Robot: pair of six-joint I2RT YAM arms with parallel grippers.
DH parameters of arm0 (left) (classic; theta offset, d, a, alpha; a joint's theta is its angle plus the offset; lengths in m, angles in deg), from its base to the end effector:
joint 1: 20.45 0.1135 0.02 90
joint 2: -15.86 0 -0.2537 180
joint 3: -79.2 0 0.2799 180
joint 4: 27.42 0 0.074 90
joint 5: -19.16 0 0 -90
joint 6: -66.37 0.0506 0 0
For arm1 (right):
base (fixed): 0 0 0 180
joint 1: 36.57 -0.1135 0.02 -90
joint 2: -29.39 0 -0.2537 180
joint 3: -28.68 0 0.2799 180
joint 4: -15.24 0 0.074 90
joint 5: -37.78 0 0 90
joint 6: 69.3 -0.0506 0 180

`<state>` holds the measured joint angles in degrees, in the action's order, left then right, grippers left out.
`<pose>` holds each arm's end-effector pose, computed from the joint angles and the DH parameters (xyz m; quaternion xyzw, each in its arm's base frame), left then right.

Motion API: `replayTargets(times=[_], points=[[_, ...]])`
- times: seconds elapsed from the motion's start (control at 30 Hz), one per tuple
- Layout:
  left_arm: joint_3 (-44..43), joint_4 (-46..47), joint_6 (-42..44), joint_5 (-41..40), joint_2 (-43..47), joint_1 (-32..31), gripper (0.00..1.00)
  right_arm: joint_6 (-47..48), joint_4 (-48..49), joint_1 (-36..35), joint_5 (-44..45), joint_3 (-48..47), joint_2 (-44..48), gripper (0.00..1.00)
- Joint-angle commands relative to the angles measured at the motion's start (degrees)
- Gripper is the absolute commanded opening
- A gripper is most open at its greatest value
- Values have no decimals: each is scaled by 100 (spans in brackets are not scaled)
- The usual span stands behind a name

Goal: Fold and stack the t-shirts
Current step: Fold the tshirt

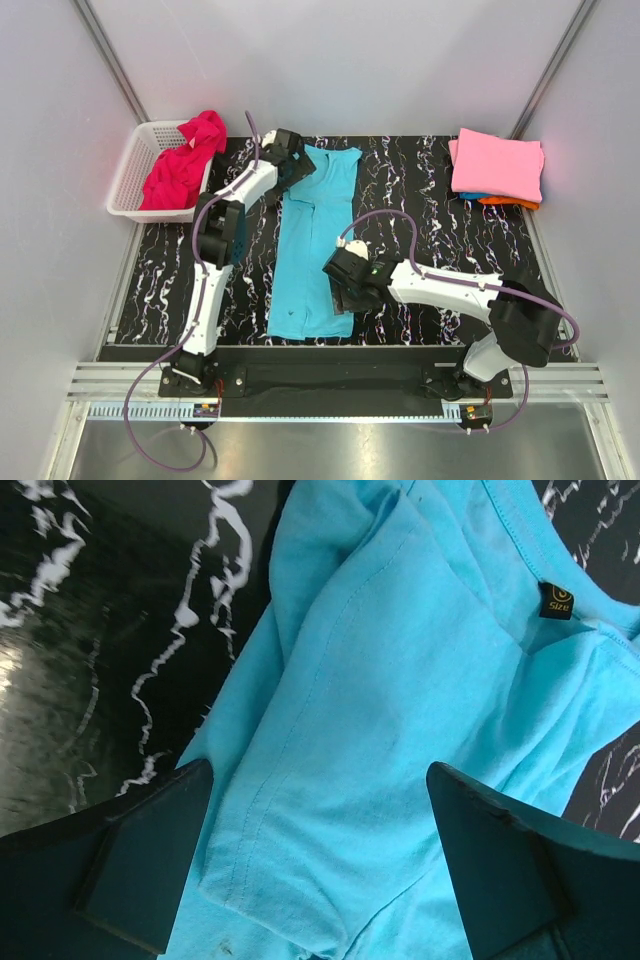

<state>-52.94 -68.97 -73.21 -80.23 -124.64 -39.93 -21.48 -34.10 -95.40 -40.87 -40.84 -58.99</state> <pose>0.5425 -0.1831 0.1394 -0.2702 0.8969 -0.1303 0.3250 0.1760 0.2717 0.1618 -0.1230 0.9696 0.0834 0.1946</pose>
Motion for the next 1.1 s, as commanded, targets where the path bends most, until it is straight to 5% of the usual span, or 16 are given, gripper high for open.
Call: replayTargets(times=[0.0, 0.2, 0.37, 0.6, 0.8, 0.9, 1.07], points=[[-196, -326, -51, -195, -266, 85, 99, 157, -47, -6, 156, -332, -30, 66], [-380, -362, -175, -117, -381, 287, 99, 157, -232, -15, 253, -332, 49, 66], [-275, 649, 535, 1069, -206, 375, 99, 8, -284, 3, 490, -297, 163, 66], [269, 913, 1319, 719, 954, 489, 99, -484, -284, 100, 903, 63, 645, 67], [1655, 221, 1320, 289, 2509, 586, 99, -581, 321, 372, 491, 791, 1164, 77], [2719, -131, 1083, 446, 3396, 656, 99, -617, 743, 407, -70, 1073, 1007, 57], [4793, -159, 608, 999, 4820, 832, 99, -898, 1683, 398, -898, 1924, 1453, 54]])
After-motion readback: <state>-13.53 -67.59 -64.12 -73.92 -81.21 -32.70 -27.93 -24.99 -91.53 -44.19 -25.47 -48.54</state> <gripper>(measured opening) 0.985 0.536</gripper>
